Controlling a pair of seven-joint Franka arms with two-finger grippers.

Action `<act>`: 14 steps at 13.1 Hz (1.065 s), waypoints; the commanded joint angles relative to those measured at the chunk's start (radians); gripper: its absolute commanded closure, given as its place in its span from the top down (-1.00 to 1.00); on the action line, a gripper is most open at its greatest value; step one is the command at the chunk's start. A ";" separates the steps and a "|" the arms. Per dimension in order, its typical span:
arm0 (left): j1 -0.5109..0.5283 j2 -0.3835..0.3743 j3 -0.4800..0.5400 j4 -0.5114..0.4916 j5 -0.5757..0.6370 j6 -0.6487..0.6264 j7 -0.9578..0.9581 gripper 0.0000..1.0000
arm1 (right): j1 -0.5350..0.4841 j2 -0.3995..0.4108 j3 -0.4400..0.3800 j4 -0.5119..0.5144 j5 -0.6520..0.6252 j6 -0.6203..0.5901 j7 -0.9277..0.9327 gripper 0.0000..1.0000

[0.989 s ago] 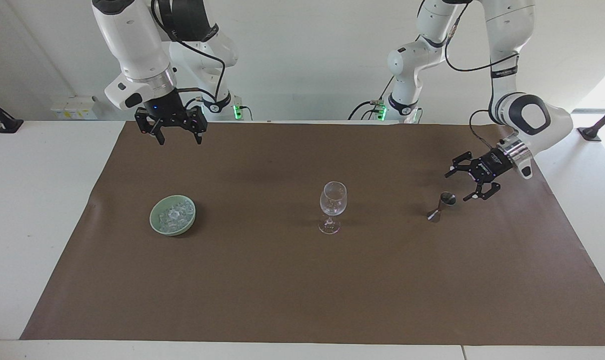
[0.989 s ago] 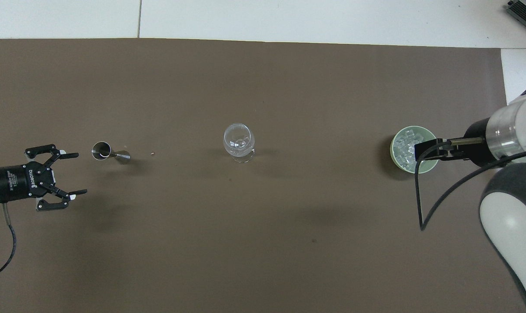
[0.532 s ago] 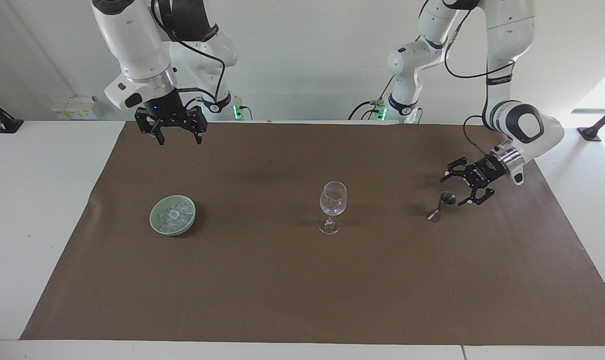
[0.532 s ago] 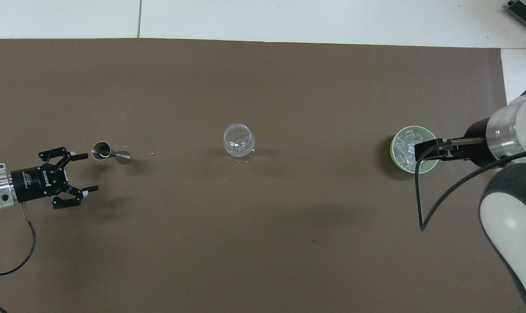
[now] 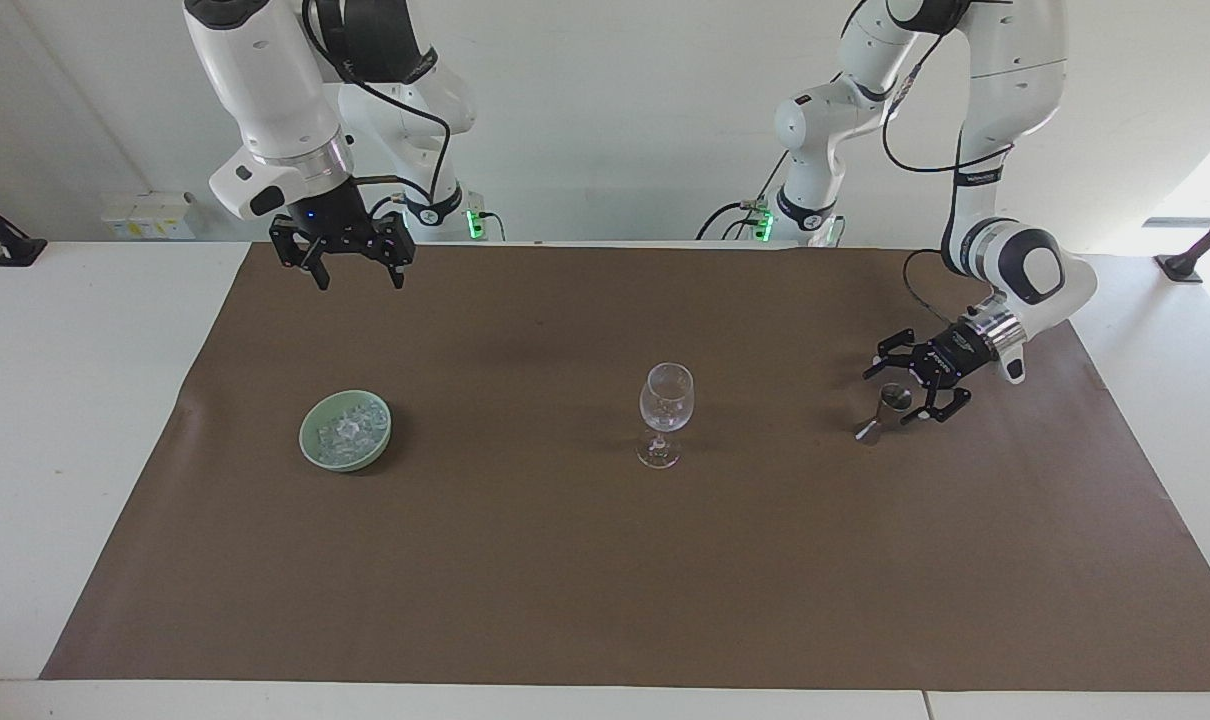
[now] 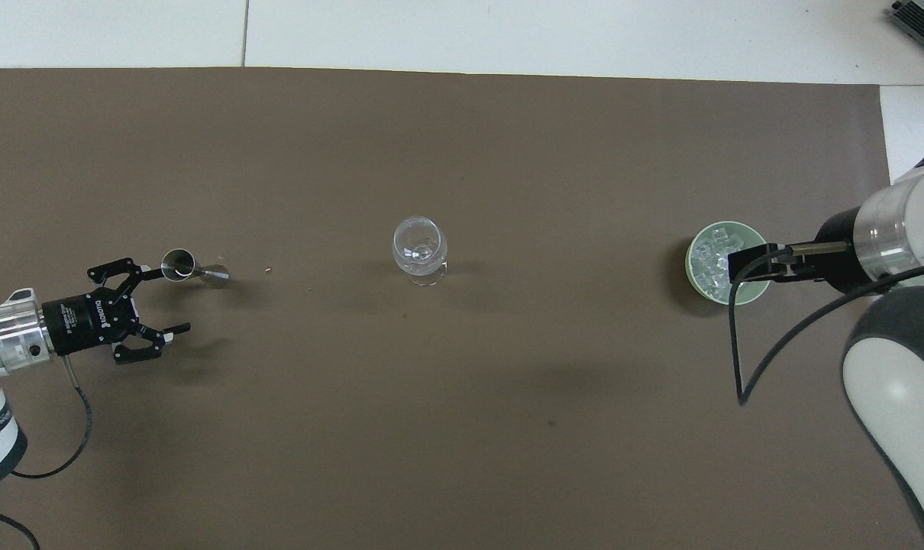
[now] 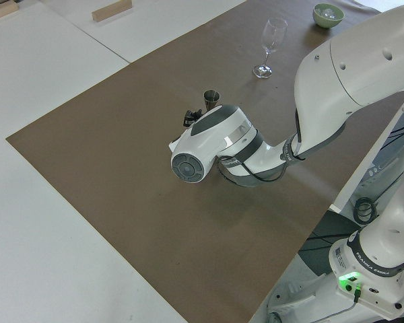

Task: Pour wine and add ice with both arms
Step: 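Move the open left gripper toward the small silver jigger, then close the left gripper on the silver jigger's handle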

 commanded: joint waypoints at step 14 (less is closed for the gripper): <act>-0.049 0.007 0.009 -0.034 -0.181 0.048 0.075 0.75 | -0.013 -0.021 0.006 -0.021 0.009 -0.002 -0.024 1.00</act>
